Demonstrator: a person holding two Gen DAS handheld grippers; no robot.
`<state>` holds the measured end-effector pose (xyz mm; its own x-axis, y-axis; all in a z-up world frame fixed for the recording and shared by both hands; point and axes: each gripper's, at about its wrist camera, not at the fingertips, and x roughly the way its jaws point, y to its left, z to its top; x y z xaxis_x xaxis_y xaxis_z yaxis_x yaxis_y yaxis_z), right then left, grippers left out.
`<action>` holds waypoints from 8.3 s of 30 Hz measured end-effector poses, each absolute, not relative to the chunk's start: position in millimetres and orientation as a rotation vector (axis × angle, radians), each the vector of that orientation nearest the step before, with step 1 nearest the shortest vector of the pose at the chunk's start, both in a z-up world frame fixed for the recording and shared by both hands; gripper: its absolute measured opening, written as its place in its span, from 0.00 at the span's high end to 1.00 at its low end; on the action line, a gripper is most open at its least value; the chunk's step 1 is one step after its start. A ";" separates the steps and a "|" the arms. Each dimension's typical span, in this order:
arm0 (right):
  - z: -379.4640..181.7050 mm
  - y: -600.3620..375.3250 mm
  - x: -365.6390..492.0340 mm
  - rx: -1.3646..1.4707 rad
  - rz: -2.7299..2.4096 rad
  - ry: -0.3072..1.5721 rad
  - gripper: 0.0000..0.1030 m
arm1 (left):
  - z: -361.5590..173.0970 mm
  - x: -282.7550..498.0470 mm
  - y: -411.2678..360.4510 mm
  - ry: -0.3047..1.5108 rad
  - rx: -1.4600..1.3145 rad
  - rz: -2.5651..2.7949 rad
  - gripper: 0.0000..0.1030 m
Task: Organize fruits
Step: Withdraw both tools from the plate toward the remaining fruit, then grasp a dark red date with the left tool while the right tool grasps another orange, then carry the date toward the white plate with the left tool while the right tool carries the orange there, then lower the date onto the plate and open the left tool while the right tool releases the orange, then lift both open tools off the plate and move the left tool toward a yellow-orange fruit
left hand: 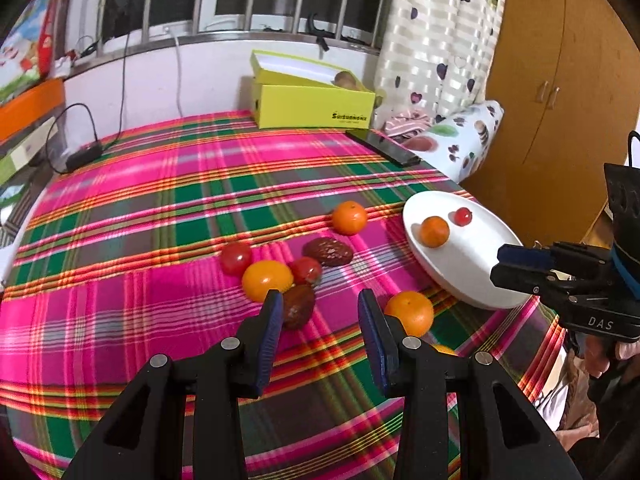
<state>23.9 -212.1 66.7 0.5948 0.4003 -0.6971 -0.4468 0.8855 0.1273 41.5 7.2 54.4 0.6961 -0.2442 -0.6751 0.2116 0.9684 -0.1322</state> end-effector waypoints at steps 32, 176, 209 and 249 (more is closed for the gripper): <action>28.6 -145.8 36.4 -0.182 0.622 0.903 0.60 | 18.8 63.4 21.6 0.828 -0.071 -0.274 0.51; 28.5 -280.8 123.6 -0.017 0.414 0.882 0.59 | 11.9 117.1 -149.7 0.868 0.147 -0.584 0.60; 46.4 -286.5 100.6 0.013 0.382 0.844 0.59 | 33.8 86.9 -108.6 0.812 0.055 -0.540 0.53; 66.8 -228.9 29.2 -0.021 0.490 0.813 0.59 | 28.6 30.9 -27.2 0.806 -0.029 -0.390 0.53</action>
<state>29.2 -228.9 66.8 0.5826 0.4118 -0.7007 -0.4274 0.8885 0.1668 30.9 -27.2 28.6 0.6249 -0.3511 -0.6973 0.3290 0.9284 -0.1726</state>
